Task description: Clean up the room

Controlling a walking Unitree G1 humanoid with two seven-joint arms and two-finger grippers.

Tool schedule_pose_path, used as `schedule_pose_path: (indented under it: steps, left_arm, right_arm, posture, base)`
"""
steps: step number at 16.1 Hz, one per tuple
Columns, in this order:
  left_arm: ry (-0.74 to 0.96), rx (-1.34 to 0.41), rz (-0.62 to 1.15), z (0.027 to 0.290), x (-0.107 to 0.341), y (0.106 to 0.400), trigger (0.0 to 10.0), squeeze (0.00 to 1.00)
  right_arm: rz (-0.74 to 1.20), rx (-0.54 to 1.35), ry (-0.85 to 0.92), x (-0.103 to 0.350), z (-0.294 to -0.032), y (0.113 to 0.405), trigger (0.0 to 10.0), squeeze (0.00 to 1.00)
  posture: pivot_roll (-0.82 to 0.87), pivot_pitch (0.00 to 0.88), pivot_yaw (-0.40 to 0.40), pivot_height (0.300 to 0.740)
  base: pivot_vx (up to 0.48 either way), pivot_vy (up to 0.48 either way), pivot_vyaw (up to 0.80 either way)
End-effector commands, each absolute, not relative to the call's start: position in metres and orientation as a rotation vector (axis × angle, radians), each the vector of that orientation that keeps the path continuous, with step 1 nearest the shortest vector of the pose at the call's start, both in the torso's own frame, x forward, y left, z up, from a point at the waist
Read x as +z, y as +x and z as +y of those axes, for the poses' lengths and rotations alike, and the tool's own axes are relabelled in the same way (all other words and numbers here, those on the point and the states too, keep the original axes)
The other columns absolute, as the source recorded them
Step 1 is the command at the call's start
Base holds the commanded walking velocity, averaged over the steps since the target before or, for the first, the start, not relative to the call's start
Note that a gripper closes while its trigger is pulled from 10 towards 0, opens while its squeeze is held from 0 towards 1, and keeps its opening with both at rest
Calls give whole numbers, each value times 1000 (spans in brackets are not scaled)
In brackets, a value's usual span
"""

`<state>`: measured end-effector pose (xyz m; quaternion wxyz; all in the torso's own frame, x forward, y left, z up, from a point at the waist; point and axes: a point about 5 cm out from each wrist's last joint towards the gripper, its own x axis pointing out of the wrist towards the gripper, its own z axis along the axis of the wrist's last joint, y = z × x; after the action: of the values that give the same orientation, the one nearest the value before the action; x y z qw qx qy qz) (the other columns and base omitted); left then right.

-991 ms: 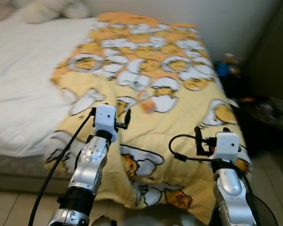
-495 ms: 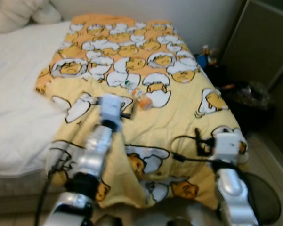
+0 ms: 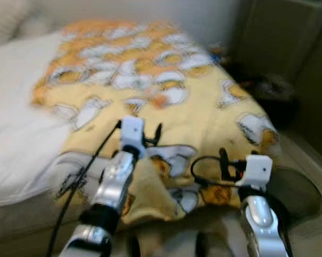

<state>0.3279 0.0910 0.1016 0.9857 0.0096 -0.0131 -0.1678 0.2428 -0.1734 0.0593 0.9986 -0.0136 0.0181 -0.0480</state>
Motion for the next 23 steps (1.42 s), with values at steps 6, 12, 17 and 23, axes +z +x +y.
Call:
schedule_pose_path:
  steps: [6,12,17,23]
  left_arm:
    - [23,-312,-139,91,123,335,10000,0]
    - [-11,-256,-185,91,141,342,10000,0]
    - [69,-237,-15,60,174,387,10000,0]
    - [-85,-51,196,55,200,410,10000,0]
  right_arm:
    - [-39,-113,-82,73,-178,245,10000,0]
    - [-82,-74,-79,85,-172,252,10000,0]
    - [-31,-34,-76,80,-160,225,10000,0]
    - [75,-87,-38,75,-147,174,10000,0]
  posture:
    - [-72,0,37,632]
    - [-60,0,24,632]
    - [-107,0,31,632]
    - [-223,82,124,632]
  base:
    - [480,0,0]
    - [480,0,0]
    - [192,0,0]
    - [0,0,0]
